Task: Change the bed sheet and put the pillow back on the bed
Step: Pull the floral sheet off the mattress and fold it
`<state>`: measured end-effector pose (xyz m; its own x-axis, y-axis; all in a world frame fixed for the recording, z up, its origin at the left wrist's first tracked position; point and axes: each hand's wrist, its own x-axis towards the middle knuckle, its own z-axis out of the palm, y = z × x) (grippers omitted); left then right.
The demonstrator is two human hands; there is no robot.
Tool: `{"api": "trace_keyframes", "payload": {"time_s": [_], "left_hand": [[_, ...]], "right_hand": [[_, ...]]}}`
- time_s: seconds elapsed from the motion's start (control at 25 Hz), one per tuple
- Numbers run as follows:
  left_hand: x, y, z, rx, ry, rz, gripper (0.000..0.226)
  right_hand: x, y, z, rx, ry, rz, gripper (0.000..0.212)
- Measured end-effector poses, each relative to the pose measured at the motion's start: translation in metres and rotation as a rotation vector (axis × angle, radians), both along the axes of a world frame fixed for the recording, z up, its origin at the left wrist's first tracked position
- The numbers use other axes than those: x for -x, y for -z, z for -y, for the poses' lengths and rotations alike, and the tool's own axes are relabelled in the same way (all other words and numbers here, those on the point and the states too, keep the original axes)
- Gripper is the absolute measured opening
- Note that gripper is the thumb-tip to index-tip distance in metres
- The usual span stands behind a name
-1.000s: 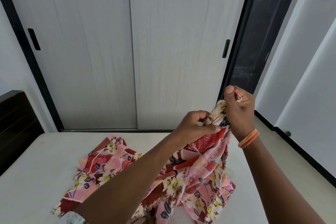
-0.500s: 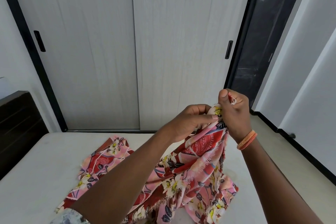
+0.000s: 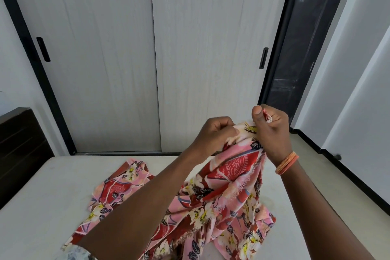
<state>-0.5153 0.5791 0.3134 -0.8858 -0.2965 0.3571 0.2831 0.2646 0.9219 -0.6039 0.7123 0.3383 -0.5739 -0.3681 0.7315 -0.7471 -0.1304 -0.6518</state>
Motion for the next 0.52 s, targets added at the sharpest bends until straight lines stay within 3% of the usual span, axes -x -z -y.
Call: {"api": "trace_keyframes", "payload": {"time_s": [0.24,0.4,0.52], "left_hand": [[-0.007,-0.009,0.001,-0.227,0.163,0.042,0.016],[-0.027,0.017,-0.018,0.1,0.249,0.291,0.02],[-0.04,0.058,-0.019,0.441,0.156,0.469,0.03]], "right_hand": [[-0.001,-0.004,0.006,0.039,0.037,-0.021,0.076],[0.007,-0.004,0.003,0.053,0.074,-0.017,0.079],[0.016,-0.001,-0.006,0.048,0.115,0.011,0.078]]}}
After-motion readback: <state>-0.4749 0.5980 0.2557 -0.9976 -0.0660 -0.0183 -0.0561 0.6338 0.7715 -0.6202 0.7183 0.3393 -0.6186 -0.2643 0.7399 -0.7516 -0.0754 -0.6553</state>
